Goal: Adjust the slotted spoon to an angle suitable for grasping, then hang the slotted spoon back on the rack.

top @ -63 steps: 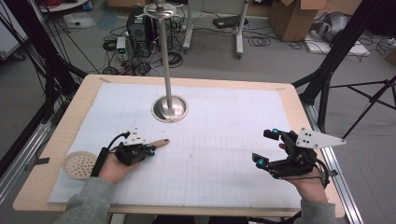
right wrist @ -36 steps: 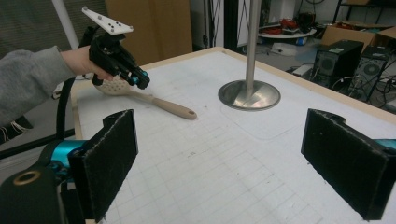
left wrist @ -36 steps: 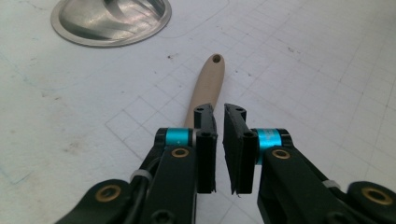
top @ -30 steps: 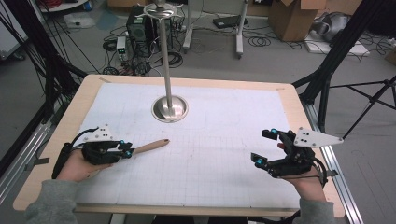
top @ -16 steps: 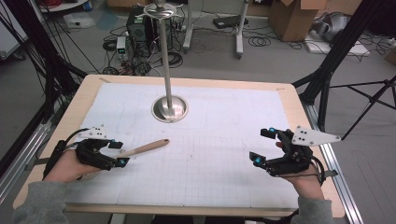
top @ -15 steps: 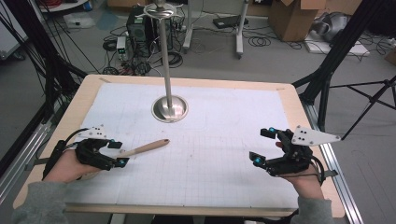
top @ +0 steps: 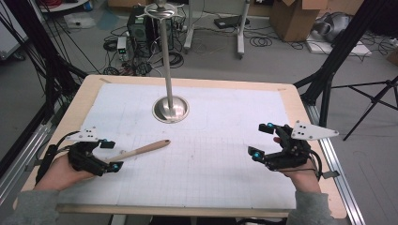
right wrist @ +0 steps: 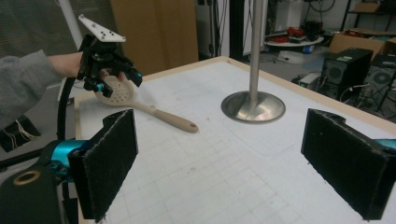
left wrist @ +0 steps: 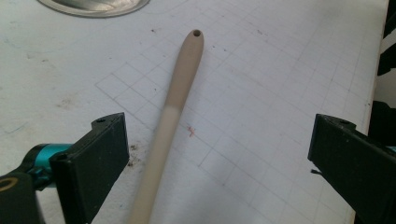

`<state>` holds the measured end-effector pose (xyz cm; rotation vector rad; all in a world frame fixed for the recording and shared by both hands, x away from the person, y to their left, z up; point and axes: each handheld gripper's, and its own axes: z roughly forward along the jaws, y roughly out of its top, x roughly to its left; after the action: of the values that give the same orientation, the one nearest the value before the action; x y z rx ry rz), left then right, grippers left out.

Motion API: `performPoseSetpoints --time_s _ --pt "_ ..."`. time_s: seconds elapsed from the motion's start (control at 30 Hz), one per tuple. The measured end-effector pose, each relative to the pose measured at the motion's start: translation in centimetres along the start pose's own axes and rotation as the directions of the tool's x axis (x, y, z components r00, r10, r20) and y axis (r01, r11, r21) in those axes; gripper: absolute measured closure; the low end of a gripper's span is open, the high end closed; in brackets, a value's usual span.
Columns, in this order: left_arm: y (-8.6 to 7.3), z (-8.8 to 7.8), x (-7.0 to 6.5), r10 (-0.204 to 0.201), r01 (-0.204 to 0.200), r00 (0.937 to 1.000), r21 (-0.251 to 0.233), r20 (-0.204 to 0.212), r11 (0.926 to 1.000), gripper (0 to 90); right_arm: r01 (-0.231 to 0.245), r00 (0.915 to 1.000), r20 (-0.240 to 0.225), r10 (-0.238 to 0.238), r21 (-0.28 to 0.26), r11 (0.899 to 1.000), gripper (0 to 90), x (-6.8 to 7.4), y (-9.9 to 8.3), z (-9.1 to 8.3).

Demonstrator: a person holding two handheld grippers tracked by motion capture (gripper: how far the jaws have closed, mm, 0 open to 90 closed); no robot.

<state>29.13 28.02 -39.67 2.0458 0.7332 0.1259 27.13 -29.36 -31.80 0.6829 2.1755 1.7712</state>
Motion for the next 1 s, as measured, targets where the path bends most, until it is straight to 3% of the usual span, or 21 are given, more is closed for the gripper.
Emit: performPoseSetpoints --time_s 0.27,0.53,0.6,1.0 --pt "-0.9 -0.4 -0.2 -0.001 0.001 0.9999 0.01 -0.014 0.9999 5.7 0.015 0.9994 -0.032 -0.014 0.011 1.0 9.7 0.0 0.5 1.6" --pt "-0.5 -0.2 0.2 -0.01 0.01 0.9999 0.03 -0.006 0.9995 5.7 0.015 0.9996 -0.025 -0.015 0.008 1.0 9.7 0.0 0.4 1.2" --pt "-0.5 0.0 0.5 -0.035 0.035 0.9994 0.046 -0.001 0.9983 5.7 0.012 0.9997 -0.022 -0.012 0.012 1.0 9.7 0.0 0.3 1.1" --pt "-0.2 0.0 1.0 0.023 -0.023 0.9997 0.048 0.006 0.9986 10.9 0.007 0.9999 -0.007 -0.007 0.031 0.999 9.7 0.3 -0.2 0.5"
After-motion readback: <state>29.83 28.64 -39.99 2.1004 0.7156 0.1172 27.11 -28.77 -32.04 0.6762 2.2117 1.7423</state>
